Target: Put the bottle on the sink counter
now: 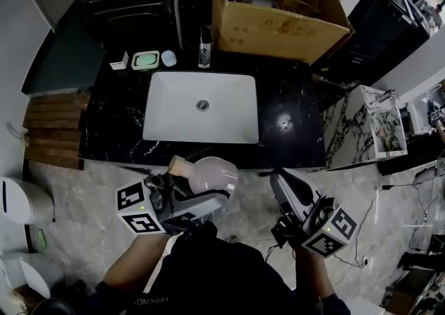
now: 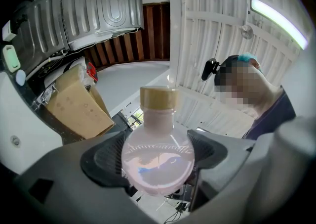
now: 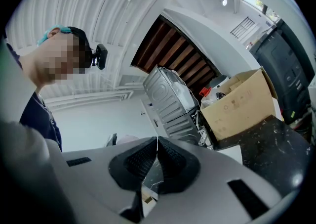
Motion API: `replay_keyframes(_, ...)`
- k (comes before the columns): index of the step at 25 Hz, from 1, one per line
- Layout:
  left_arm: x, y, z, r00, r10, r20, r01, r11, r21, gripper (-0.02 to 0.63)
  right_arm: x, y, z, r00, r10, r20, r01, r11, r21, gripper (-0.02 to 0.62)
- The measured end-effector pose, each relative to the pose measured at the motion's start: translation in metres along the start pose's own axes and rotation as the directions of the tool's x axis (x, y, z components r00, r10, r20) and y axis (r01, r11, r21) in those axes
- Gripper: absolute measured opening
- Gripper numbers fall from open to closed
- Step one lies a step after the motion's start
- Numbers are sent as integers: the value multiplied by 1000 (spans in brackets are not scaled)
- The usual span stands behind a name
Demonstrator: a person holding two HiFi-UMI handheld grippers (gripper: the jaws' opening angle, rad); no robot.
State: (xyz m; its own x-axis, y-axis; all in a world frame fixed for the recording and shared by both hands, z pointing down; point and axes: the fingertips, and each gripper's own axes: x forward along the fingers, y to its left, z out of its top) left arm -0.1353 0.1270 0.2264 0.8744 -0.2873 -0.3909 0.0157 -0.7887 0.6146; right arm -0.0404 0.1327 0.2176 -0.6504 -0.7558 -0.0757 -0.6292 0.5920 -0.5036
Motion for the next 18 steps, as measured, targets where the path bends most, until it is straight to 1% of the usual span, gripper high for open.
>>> replay_keyframes(4, 3, 12, 8, 1000, -9, -13, 10, 1000, 5, 391, 7, -10, 0, 1000, 2, 0, -2, 999, -34, 28)
replay_keyframes(13, 15, 32, 26, 999, -17, -35, 17, 1000, 6, 391, 25, -27, 15, 999, -39, 14, 39, 999, -16, 28)
replay_keyframes(16, 20, 40, 28, 999, -14, -40, 14, 1000, 4, 391, 26, -35, 19, 999, -33, 27, 34, 999, -30, 28)
replay_keyframes(18, 25, 45, 29, 999, -11, -43, 11, 1000, 3, 391, 23, -45, 17, 999, -42, 12, 42, 998, -44, 28)
